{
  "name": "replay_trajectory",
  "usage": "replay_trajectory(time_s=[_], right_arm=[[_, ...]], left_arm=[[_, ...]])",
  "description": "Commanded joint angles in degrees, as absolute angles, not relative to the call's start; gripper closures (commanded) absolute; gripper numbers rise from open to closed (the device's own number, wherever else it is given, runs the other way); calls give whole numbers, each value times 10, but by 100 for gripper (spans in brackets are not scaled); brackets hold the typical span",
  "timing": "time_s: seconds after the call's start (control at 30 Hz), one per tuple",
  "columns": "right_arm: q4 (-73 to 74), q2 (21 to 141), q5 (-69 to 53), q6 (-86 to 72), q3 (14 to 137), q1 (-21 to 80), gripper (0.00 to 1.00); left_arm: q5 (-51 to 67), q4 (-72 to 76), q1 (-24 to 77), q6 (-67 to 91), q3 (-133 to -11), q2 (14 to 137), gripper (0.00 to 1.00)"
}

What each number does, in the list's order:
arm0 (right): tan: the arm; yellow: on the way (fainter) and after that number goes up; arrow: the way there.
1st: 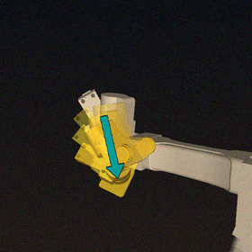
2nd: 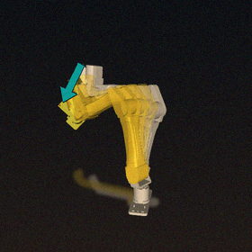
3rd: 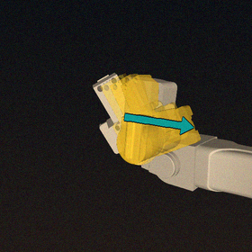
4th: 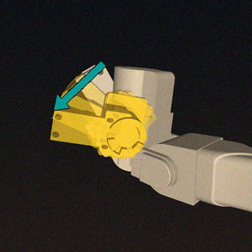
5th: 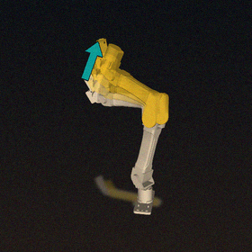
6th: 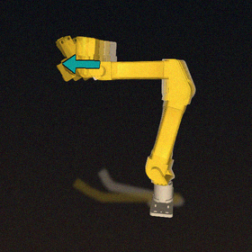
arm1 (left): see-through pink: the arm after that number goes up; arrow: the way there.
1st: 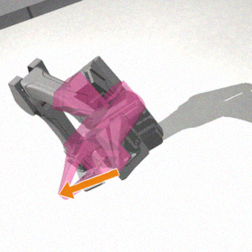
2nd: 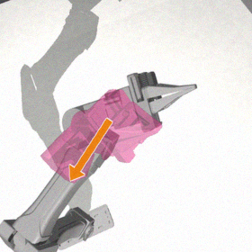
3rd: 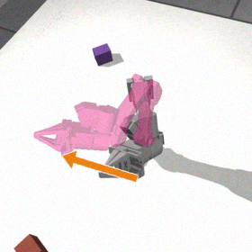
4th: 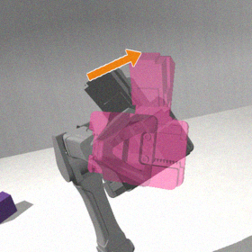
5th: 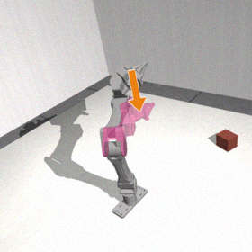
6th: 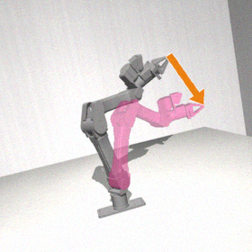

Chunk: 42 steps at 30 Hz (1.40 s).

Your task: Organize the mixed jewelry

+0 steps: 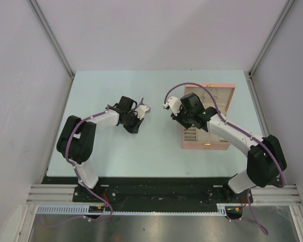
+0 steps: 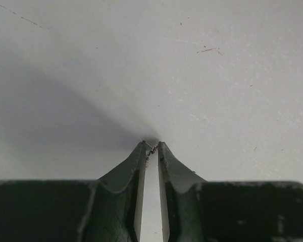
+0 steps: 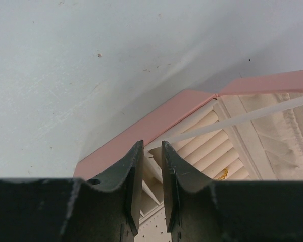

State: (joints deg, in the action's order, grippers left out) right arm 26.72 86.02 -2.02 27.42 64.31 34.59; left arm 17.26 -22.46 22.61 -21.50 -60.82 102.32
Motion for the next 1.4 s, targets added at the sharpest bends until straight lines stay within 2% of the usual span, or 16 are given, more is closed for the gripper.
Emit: replay_trajectory(time_s=[0.0, 0.33, 0.7, 0.9, 1.03, 1.13, 1.37], right_arm=[[272, 838, -24, 269, 647, 340, 75], [272, 833, -22, 270, 644, 338, 75], [272, 826, -23, 270, 642, 337, 75], [272, 824, -22, 269, 639, 335, 75], [271, 824, -23, 268, 635, 334, 75], [272, 823, -23, 267, 635, 331, 75], [266, 796, -73, 249, 635, 280, 76]], left_arm=[[191, -235, 231, -230, -608, 1032, 80], [173, -236, 231, -238, -587, 1007, 73], [156, -235, 232, -246, -577, 1005, 75], [153, -232, 231, -251, -574, 1014, 82], [178, -239, 230, -251, -578, 1019, 99], [209, -257, 230, -247, -588, 1014, 100], [381, -355, 231, -211, -678, 997, 100]])
